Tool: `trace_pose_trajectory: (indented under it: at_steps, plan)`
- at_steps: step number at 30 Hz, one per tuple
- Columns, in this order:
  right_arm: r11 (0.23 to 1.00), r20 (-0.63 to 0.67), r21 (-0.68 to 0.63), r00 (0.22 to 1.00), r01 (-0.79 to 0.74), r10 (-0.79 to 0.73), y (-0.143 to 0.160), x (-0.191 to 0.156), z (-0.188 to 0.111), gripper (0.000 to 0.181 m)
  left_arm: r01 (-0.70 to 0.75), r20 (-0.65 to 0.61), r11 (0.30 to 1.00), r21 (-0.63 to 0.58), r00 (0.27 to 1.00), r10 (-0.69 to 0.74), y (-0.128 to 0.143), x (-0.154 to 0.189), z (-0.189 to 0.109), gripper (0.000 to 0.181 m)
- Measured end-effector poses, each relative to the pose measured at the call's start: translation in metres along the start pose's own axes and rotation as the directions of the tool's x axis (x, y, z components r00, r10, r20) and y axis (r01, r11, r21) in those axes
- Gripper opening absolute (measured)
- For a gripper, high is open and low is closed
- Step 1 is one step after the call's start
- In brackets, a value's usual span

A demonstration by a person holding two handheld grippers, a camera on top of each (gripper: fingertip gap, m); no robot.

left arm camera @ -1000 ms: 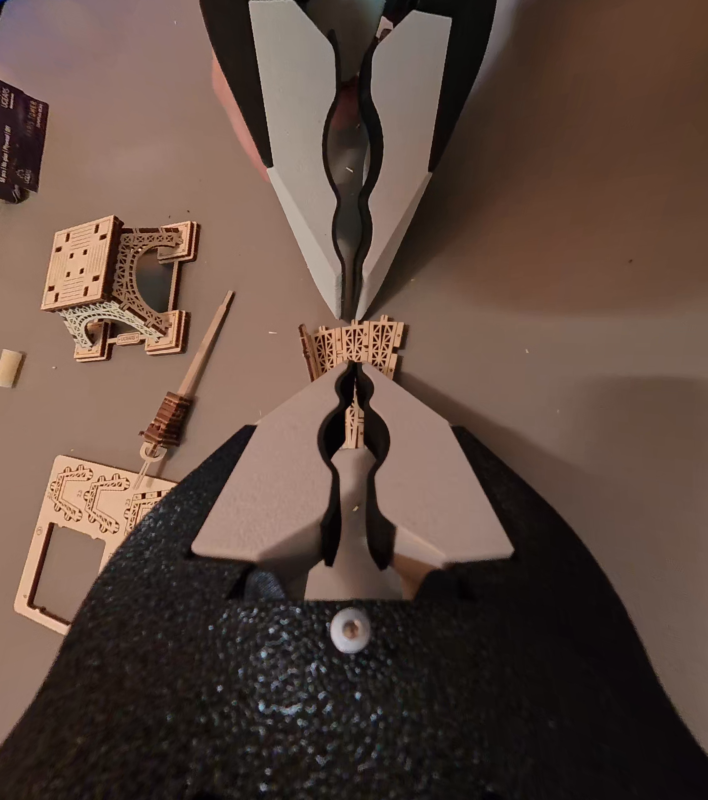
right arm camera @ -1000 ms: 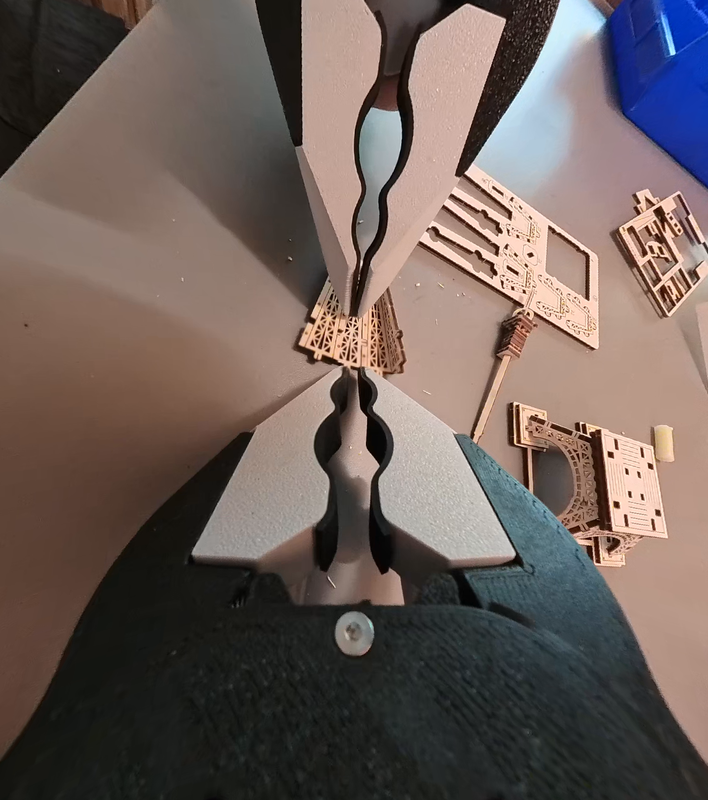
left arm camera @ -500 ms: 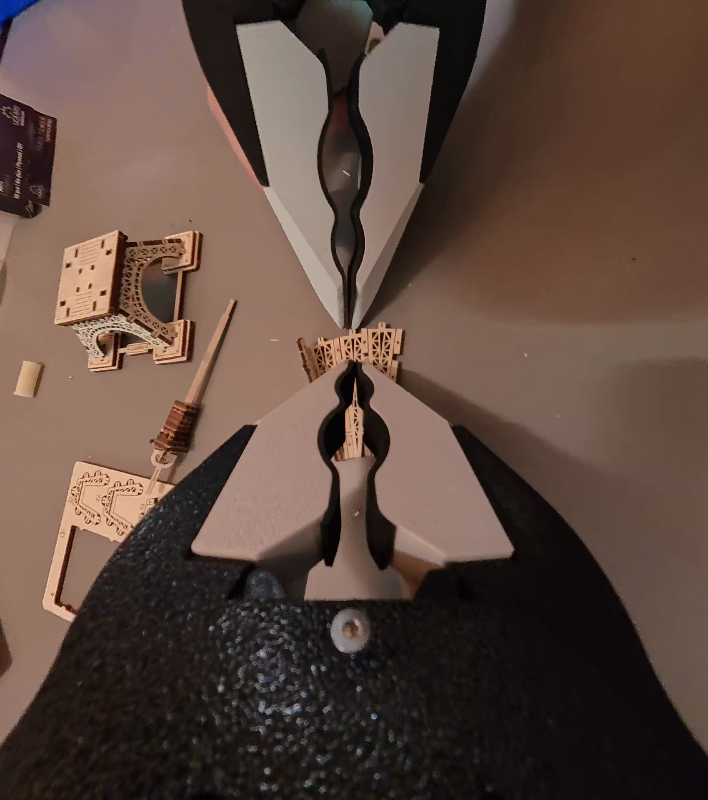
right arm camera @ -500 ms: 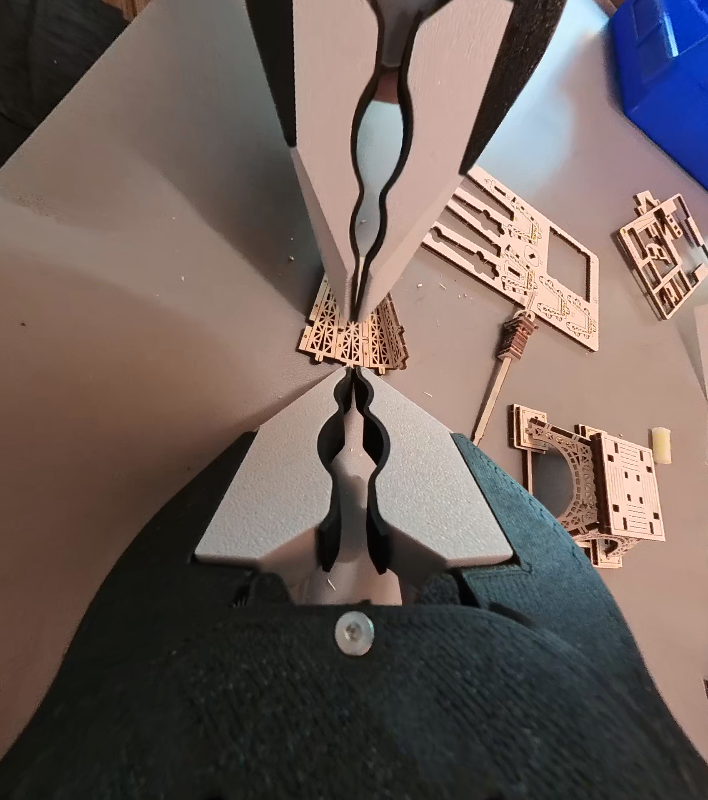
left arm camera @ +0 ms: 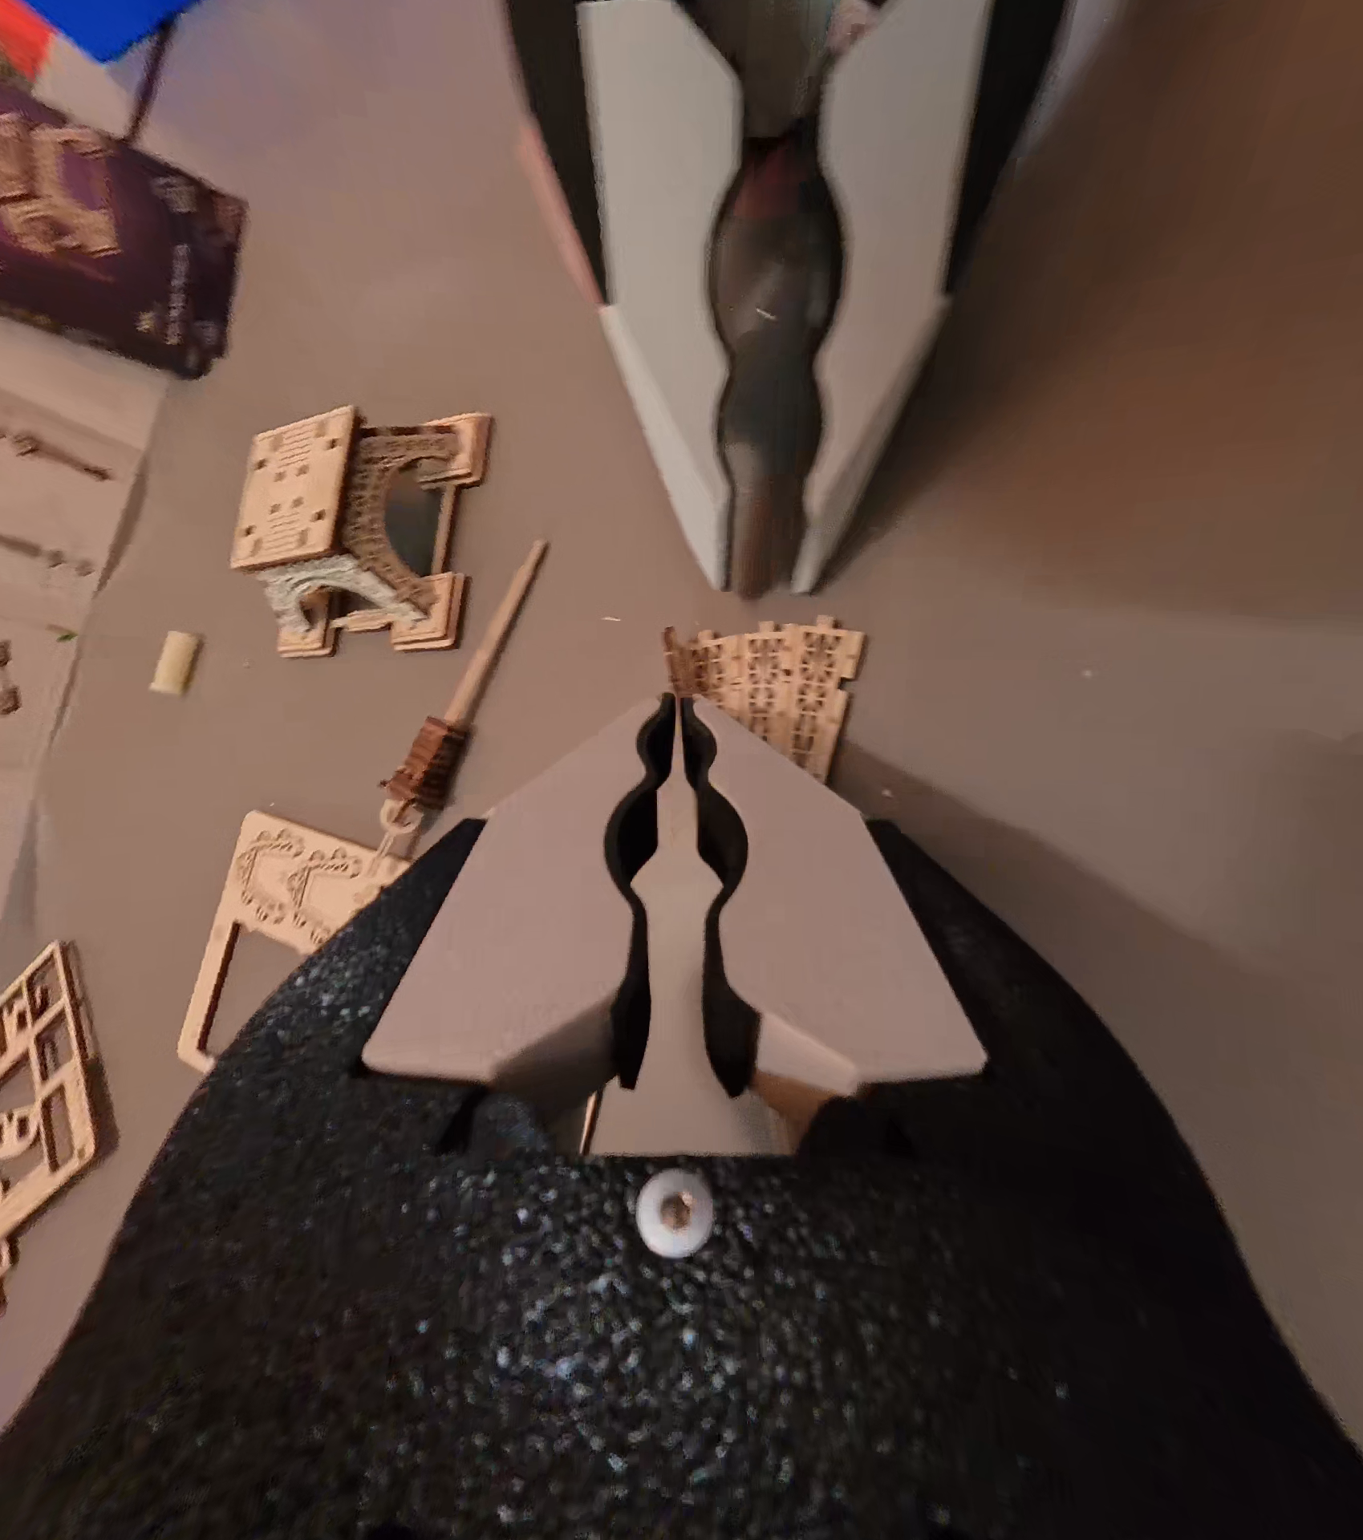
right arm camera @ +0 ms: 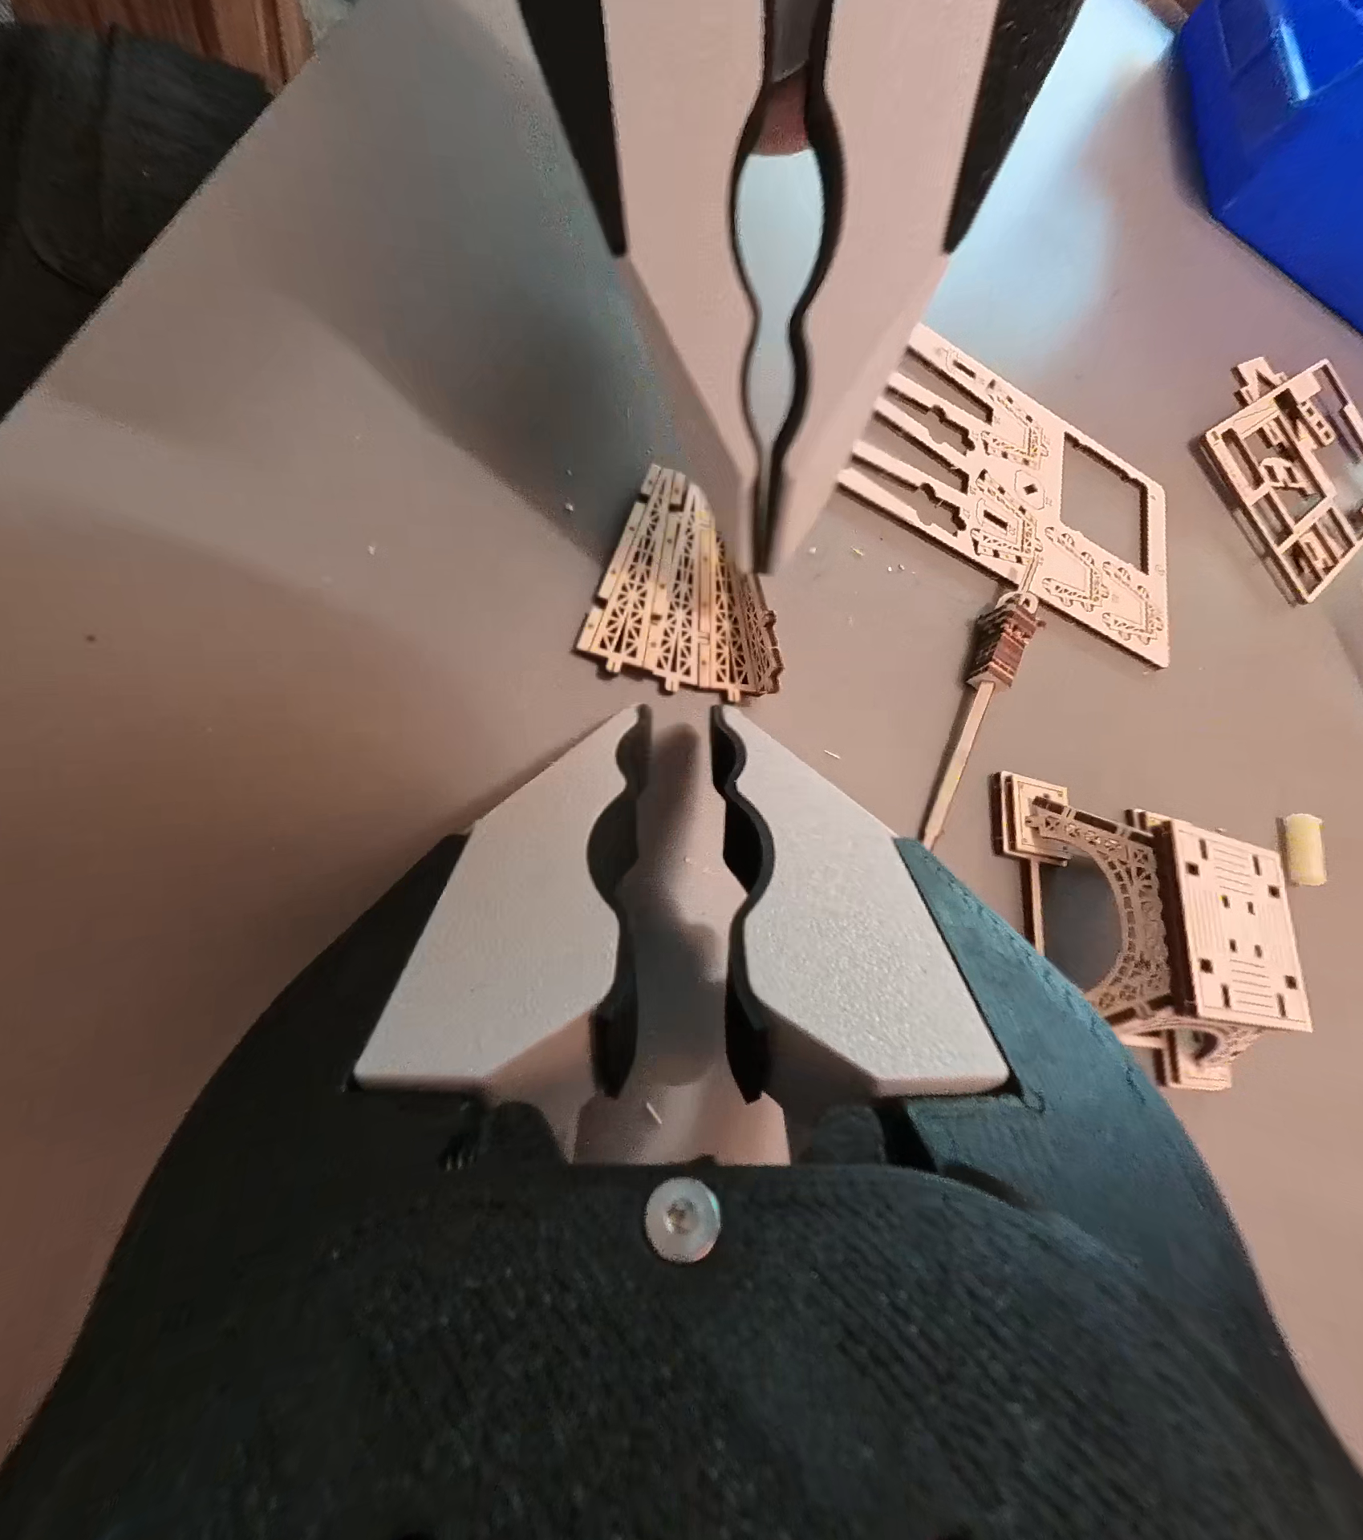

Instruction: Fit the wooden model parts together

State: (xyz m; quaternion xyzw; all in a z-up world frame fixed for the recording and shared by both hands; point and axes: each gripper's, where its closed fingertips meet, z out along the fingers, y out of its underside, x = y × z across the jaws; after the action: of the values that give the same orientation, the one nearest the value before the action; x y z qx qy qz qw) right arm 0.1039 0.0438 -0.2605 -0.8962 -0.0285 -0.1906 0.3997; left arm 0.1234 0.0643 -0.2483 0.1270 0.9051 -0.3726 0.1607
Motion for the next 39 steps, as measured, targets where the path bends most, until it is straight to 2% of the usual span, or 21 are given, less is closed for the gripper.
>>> trace_pose_trajectory:
  at_steps: [1, 4, 7, 9, 13, 18, 24, 30, 33, 36, 39]
  plan:
    - [1.000, 0.010, 0.014, 1.000, -0.021, 0.021, -0.002, -0.001, -0.002, 0.015, 0.044, 0.022, 0.999, 0.018, 0.999, -0.044, 0.000, -0.006, -0.002, 0.003]
    - [0.994, 0.055, 0.076, 0.996, -0.075, 0.071, -0.016, -0.008, -0.004, 0.022, 0.195, 0.026, 0.979, 0.060, 0.980, -0.197, 0.007, -0.016, -0.006, 0.017]
    - [0.990, 0.039, 0.108, 0.996, -0.088, 0.084, -0.028, -0.005, -0.005, 0.019, 0.278, -0.022, 0.957, 0.083, 0.961, -0.277, 0.013, -0.013, -0.006, 0.019]
    - [0.991, 0.030, 0.105, 0.996, -0.089, 0.086, -0.028, -0.003, -0.003, 0.016, 0.291, -0.076, 0.954, 0.077, 0.955, -0.285, 0.014, -0.004, -0.004, 0.019]
    - [0.997, 0.040, 0.039, 0.997, -0.065, 0.064, -0.018, -0.007, 0.003, 0.014, 0.247, -0.081, 0.968, 0.044, 0.967, -0.243, 0.019, 0.002, -0.002, 0.018]
    - [0.999, 0.073, 0.013, 0.997, -0.033, 0.032, -0.019, -0.018, 0.009, 0.014, 0.355, -0.091, 0.935, 0.016, 0.931, -0.352, 0.029, 0.001, -0.004, 0.009]
    - [1.000, 0.070, -0.001, 0.998, -0.005, 0.005, -0.020, -0.020, 0.014, 0.012, 0.394, -0.070, 0.919, 0.006, 0.917, -0.392, 0.029, 0.003, -0.005, 0.002]
    - [1.000, 0.074, -0.002, 0.997, -0.015, 0.015, -0.020, -0.020, 0.014, 0.009, 0.380, -0.048, 0.925, 0.000, 0.924, -0.380, 0.026, 0.004, -0.004, 0.003]
    - [1.000, 0.071, -0.002, 0.997, -0.013, 0.013, -0.020, -0.020, 0.015, 0.009, 0.357, -0.008, 0.933, 0.042, 0.934, -0.357, 0.019, -0.002, -0.008, 0.005]
    - [1.000, 0.070, -0.002, 0.997, -0.012, 0.012, -0.020, -0.019, 0.014, 0.009, 0.255, 0.002, 0.961, 0.106, 0.966, -0.257, 0.002, 0.001, -0.014, 0.000]
    - [1.000, 0.070, -0.003, 0.997, -0.011, 0.011, -0.020, -0.019, 0.014, 0.009, 0.172, -0.044, 0.981, 0.090, 0.985, -0.169, -0.004, 0.014, -0.009, 0.000]
